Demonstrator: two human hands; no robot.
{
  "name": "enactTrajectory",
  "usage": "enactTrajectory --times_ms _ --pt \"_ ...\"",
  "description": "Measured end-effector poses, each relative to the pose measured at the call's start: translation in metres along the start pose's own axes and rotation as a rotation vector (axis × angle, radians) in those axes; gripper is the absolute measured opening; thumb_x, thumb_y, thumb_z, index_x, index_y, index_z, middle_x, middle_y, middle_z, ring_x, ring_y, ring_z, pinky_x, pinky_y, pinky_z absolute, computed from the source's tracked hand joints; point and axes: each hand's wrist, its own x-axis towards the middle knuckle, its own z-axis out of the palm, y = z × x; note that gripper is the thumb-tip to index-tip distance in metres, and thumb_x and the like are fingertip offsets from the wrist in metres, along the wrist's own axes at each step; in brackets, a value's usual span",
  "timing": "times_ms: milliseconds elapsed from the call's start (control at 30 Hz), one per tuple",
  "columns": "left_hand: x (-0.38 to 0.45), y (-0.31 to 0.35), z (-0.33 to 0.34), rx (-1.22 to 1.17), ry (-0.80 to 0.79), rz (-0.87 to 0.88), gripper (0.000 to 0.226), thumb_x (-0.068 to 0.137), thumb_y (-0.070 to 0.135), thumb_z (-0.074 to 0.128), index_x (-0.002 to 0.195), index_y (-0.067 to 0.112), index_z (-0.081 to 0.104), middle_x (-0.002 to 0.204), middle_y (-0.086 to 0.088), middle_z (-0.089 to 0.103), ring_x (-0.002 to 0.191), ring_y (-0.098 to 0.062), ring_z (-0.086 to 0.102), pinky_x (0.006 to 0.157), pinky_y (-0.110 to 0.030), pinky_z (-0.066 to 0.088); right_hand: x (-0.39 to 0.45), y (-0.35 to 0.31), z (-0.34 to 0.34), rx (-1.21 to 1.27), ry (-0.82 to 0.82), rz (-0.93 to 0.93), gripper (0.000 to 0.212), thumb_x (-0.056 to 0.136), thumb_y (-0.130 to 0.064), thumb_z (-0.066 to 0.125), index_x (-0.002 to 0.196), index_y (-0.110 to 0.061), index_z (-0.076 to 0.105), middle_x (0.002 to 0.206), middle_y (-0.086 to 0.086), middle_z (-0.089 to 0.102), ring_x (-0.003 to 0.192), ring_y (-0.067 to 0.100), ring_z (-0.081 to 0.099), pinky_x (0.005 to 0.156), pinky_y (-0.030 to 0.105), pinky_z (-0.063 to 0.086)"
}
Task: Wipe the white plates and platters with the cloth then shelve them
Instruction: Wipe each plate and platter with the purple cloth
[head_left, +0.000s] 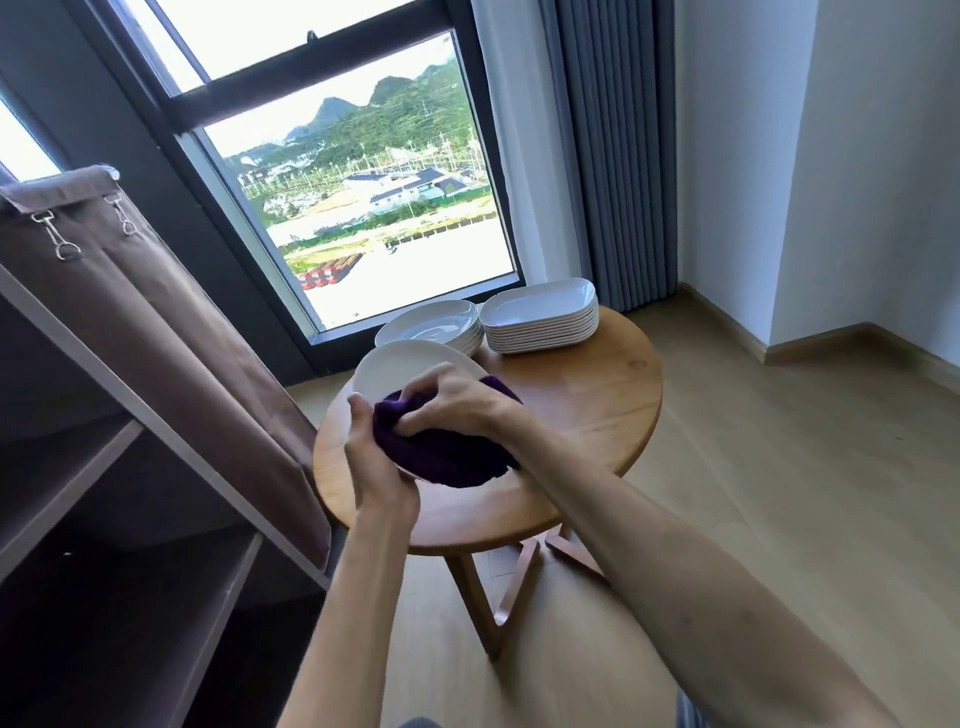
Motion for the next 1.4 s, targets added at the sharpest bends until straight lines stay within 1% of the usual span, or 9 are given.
enactTrajectory --times_ms 67,300,433,600,733,933,1167,1267,1400 --pt "0.005 0.006 -0.007 -0.037 0.036 -0.015 0.051 0.098 0.058 0.053 0.127 0.018 0.066 0.114 -0.011 0.075 0.107 -0.03 0.07 0.084 -0.041 0.06 0.005 0.005 -0.001 -0.151 -0.027 0.096 0.01 0.074 -0.031 0.08 0.083 -0.027 0.077 0.077 -0.007 0.066 0.083 0.017 0.062 0.063 0.025 0.052" --pt "0.014 0.028 -0.031 -0.063 0.185 0.158 0.039 0.103 0.051 0.044 0.122 0.026 0.067 0.107 0.001 0.078 0.102 -0.024 0.072 0.08 -0.036 0.058 -0.002 0.045 -0.033 -0.403 0.726 0.371 0.029 0.091 -0.043 0.061 0.107 -0.024 0.076 0.111 0.005 0.072 0.115 0.031 0.062 0.094 0.038 0.049" --pt "0.017 0.036 -0.038 -0.122 0.238 0.184 0.045 0.101 0.045 0.048 0.135 0.02 0.063 0.129 -0.01 0.07 0.115 -0.03 0.068 0.096 -0.045 0.057 -0.002 0.036 -0.059 -0.211 0.899 0.334 0.035 0.099 -0.036 0.054 0.078 -0.013 0.069 0.088 0.01 0.07 0.089 0.03 0.065 0.071 0.036 0.046" --pt "0.013 0.028 -0.027 -0.143 0.209 0.151 0.03 0.097 0.029 0.052 0.123 0.023 0.066 0.103 0.002 0.075 0.097 -0.022 0.071 0.079 -0.035 0.057 0.003 -0.019 -0.048 0.378 0.498 0.229 0.025 0.101 -0.025 0.057 0.098 -0.003 0.067 0.09 0.013 0.069 0.084 0.031 0.068 0.078 0.04 0.058" --pt "0.006 0.019 -0.011 -0.186 0.191 0.099 0.036 0.095 0.028 0.052 0.128 0.019 0.063 0.11 -0.006 0.07 0.102 -0.028 0.066 0.083 -0.038 0.055 -0.005 -0.031 -0.021 0.244 -0.026 0.205 0.013 0.096 -0.008 0.06 0.101 0.001 0.068 0.093 0.014 0.072 0.083 0.026 0.073 0.074 0.035 0.062" --pt "0.001 0.015 -0.003 -0.216 0.175 0.14 0.046 0.088 0.023 0.053 0.134 0.021 0.062 0.113 -0.003 0.071 0.107 -0.027 0.067 0.08 -0.037 0.058 -0.02 0.021 -0.014 -0.257 0.585 0.075 0.018 0.076 -0.02 0.075 0.06 -0.019 0.069 0.066 -0.002 0.068 0.072 0.019 0.064 0.072 0.035 0.053" --pt "-0.017 -0.002 0.006 -0.258 0.104 0.118 0.062 0.078 0.023 0.056 0.14 0.02 0.057 0.123 -0.01 0.069 0.112 -0.033 0.065 0.094 -0.047 0.057 -0.024 0.043 0.007 0.416 0.549 0.501 0.049 0.08 -0.051 0.076 0.102 -0.007 0.068 0.1 0.008 0.071 0.097 0.029 0.067 0.084 0.042 0.057" --pt "-0.018 -0.007 0.009 -0.275 0.055 0.066 0.05 0.084 0.018 0.05 0.132 0.022 0.061 0.111 -0.004 0.073 0.108 -0.032 0.065 0.087 -0.043 0.058 -0.028 0.034 0.011 1.069 0.465 0.478 0.035 0.094 -0.018 0.067 0.125 -0.001 0.062 0.112 0.016 0.068 0.107 0.037 0.066 0.094 0.051 0.056" --pt "-0.02 -0.002 0.004 -0.231 -0.001 0.061 0.053 0.08 0.014 0.046 0.129 0.023 0.062 0.102 0.002 0.077 0.103 -0.027 0.067 0.078 -0.037 0.06 -0.026 0.03 0.002 0.999 0.595 0.371 0.015 0.092 0.003 0.063 0.107 0.0 0.065 0.098 0.017 0.069 0.088 0.032 0.068 0.082 0.046 0.059"
